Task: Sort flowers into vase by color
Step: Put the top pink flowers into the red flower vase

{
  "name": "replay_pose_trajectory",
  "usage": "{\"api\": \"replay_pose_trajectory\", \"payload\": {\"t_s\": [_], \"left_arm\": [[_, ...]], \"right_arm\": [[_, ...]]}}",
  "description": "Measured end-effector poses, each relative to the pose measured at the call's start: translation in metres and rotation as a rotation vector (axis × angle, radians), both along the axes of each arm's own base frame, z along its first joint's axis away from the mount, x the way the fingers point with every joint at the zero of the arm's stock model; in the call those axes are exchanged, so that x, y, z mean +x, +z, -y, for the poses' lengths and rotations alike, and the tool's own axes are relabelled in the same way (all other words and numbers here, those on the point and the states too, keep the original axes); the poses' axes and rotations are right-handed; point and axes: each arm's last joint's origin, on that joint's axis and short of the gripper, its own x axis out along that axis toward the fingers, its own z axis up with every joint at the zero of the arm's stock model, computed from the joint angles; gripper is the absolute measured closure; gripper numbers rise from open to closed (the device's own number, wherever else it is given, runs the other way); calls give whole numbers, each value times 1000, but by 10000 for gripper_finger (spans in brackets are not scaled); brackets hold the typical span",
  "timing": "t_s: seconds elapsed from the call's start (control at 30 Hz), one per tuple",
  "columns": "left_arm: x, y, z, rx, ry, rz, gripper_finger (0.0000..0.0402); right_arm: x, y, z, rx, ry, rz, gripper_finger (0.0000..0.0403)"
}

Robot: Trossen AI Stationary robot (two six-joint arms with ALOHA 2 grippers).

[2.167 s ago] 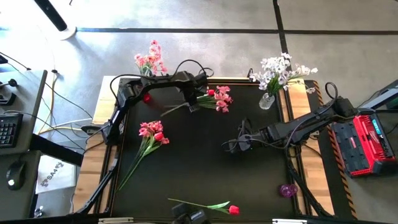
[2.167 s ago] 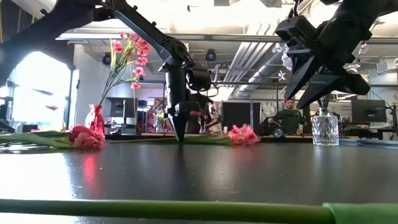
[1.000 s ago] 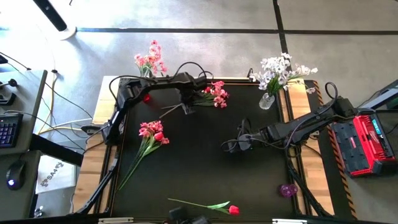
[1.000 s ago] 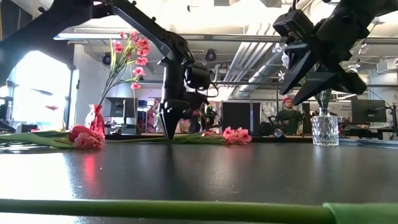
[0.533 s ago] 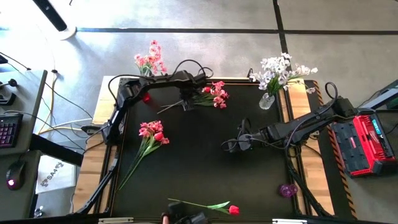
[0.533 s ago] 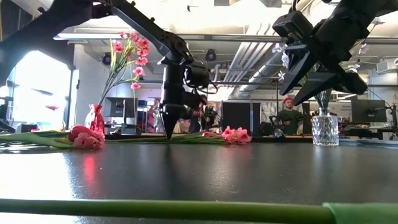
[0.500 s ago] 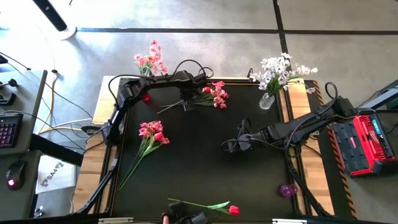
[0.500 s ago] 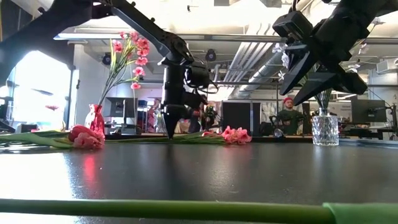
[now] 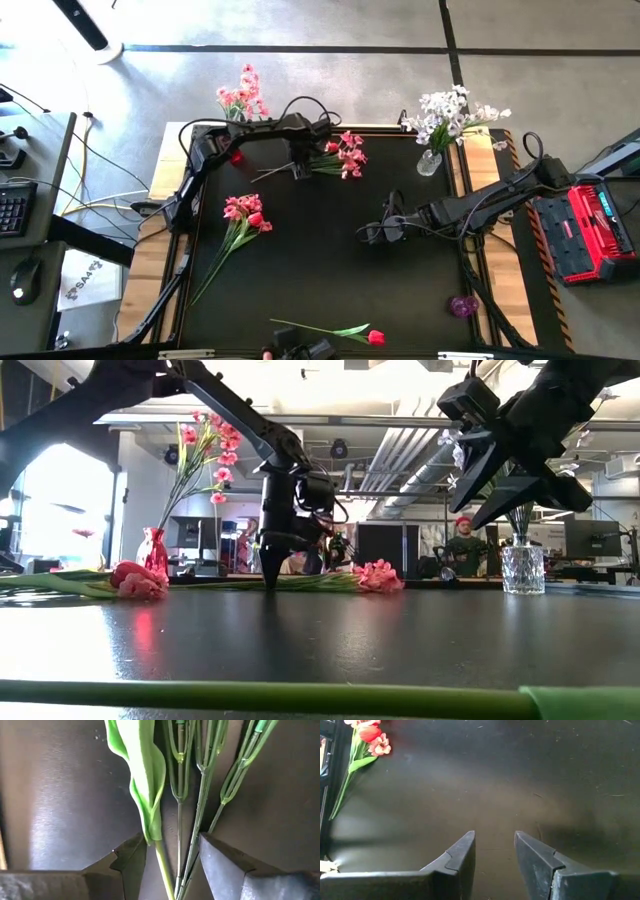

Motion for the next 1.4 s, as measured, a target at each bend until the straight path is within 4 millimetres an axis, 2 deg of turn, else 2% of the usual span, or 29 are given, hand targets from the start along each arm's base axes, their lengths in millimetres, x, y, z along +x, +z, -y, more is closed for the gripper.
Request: {"api": "replay_pose_trajectory", "payload": {"t_s": [0.13, 0.3, 0.37, 0.47, 0.57, 0.7, 0.8, 0.97, 1.03, 1.13, 1.33, 1.4], "left_arm": [[1, 1, 1, -29, 20, 27, 276], [2, 0, 3, -61, 24, 41, 374], [2, 1, 3, -90, 32, 57, 392], [3, 7, 5, -111, 43, 80, 390], [5, 27, 13, -187, 46, 157, 397], [11, 73, 16, -179, 48, 405, 400], [19, 91, 18, -205, 57, 566, 401], [28, 120, 26, -421, 52, 815, 401], [31, 119, 26, -430, 85, 821, 399], [33, 107, 33, -301, 106, 736, 381], [28, 78, 55, -310, 88, 597, 302], [27, 73, 60, -319, 86, 565, 274]], "right_arm": [[0, 0, 0, 1, -1, -1, 277], [0, 0, 0, 2, -1, 0, 277], [0, 0, 0, 2, -1, -1, 277], [0, 0, 0, 2, -1, -1, 277], [0, 0, 0, 6, 3, -2, 277], [-1, -1, 0, 3, 14, -17, 277], [-2, -2, 1, -13, 28, -36, 277], [-2, -2, 1, -16, 35, -39, 277], [-3, -2, 1, -23, 49, -44, 277], [-3, -3, 1, -24, 51, -56, 277], [-4, -3, 1, -19, 56, -67, 277], [-5, -4, 1, -21, 58, -75, 277]]}}
